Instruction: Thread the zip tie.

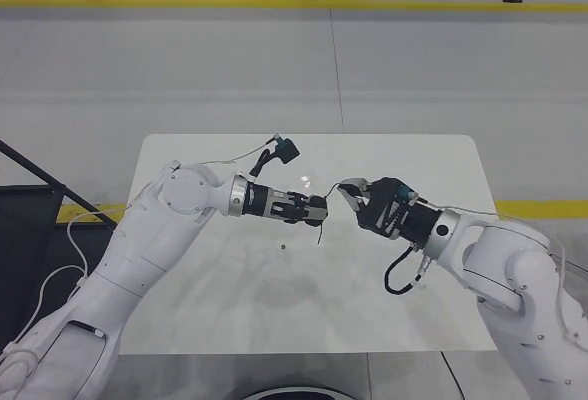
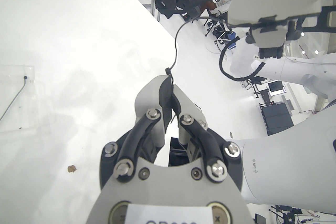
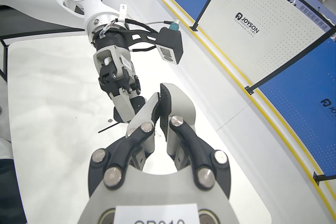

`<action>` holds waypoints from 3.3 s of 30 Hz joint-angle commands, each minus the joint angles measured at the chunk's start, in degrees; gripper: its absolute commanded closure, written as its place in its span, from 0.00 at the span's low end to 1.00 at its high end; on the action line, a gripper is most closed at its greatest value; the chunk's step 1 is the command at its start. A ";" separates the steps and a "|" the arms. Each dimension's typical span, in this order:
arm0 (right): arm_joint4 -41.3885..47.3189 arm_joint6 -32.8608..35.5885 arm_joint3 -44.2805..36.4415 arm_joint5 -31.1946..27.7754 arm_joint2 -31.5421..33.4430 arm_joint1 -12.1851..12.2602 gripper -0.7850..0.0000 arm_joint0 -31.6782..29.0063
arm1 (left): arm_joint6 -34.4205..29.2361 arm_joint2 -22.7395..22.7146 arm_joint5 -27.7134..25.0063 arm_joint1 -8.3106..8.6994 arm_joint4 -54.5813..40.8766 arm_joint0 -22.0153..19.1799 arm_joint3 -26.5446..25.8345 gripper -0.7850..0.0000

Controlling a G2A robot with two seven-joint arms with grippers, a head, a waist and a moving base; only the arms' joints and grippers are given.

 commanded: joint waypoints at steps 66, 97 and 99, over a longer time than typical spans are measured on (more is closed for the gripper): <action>-5.39 -1.20 0.84 8.38 -2.54 0.07 1.00 1.20 | 1.63 -0.71 2.36 0.45 2.42 2.14 -3.62 1.00; 2.24 0.93 3.67 6.00 -1.98 -0.40 0.00 1.63 | 9.36 -2.16 5.31 0.09 3.18 2.21 -1.42 1.00; 6.06 1.11 4.49 6.78 -1.00 -0.43 0.00 1.48 | 11.37 -2.37 6.20 0.04 4.32 2.27 -1.44 1.00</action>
